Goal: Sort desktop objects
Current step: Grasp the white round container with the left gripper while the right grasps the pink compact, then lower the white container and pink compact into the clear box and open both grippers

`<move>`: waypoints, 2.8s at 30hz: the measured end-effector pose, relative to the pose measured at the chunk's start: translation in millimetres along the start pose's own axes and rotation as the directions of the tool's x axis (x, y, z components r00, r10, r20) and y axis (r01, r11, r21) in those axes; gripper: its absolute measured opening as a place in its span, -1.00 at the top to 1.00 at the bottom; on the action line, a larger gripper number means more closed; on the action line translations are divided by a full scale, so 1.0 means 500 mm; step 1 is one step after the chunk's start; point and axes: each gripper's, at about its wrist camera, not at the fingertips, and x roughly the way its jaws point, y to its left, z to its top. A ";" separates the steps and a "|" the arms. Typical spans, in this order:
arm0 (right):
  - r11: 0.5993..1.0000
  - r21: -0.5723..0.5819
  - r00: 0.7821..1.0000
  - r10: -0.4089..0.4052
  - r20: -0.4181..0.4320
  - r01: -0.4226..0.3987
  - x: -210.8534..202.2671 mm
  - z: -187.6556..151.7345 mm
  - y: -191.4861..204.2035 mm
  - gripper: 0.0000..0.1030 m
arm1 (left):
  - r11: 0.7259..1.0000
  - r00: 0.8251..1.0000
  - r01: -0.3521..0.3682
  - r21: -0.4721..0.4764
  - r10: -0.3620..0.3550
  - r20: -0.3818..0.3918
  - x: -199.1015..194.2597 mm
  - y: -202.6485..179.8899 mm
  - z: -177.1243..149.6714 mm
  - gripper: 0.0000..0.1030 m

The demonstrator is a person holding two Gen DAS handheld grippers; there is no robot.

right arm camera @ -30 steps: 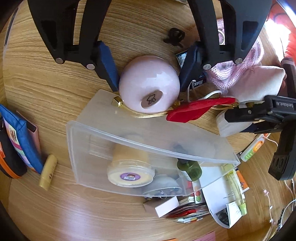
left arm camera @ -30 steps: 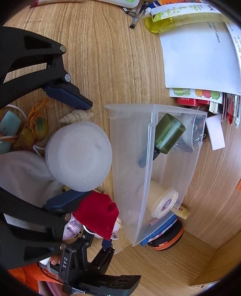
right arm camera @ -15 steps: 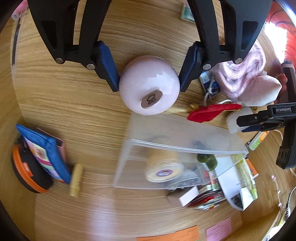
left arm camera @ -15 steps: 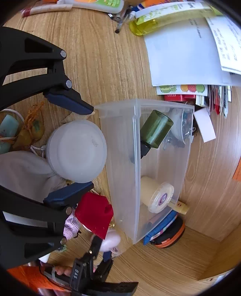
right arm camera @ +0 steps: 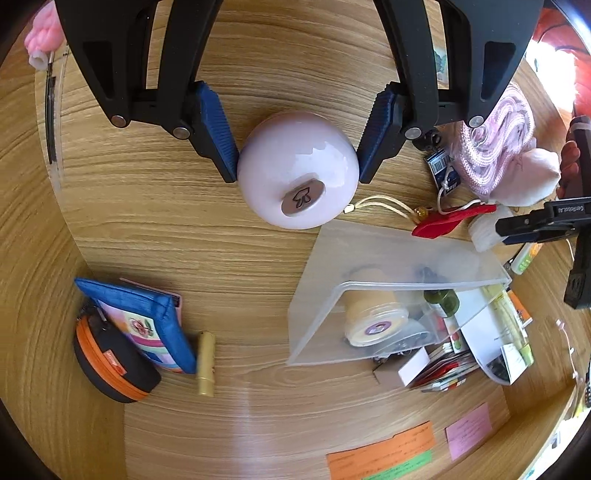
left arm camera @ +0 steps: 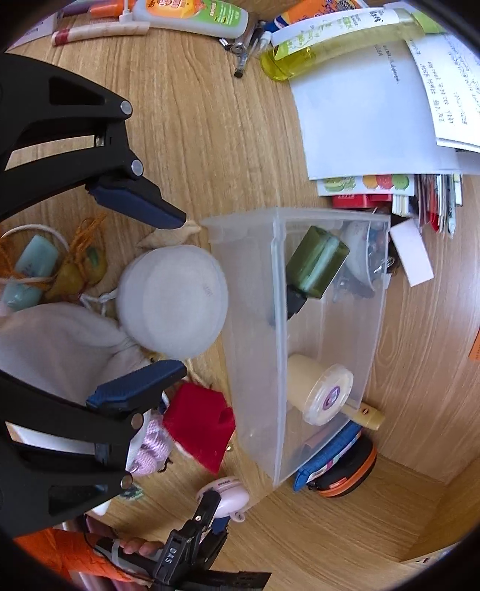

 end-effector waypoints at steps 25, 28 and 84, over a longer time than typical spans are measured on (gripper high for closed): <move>0.998 -0.050 0.994 0.054 0.097 -0.050 -0.037 0.034 0.025 -0.18 | 0.999 0.999 -0.040 0.033 0.040 0.009 0.014 -0.012 0.018 -0.27; 0.996 -0.062 0.991 0.071 0.115 -0.064 -0.039 0.051 0.035 -0.18 | 0.999 0.998 -0.031 0.014 0.030 0.057 -0.021 -0.008 0.019 -0.27; 0.969 -0.096 0.973 0.221 -0.067 -0.227 0.190 0.219 0.197 -0.18 | 0.991 0.973 -0.116 0.065 0.100 0.210 0.025 -0.012 0.159 -0.25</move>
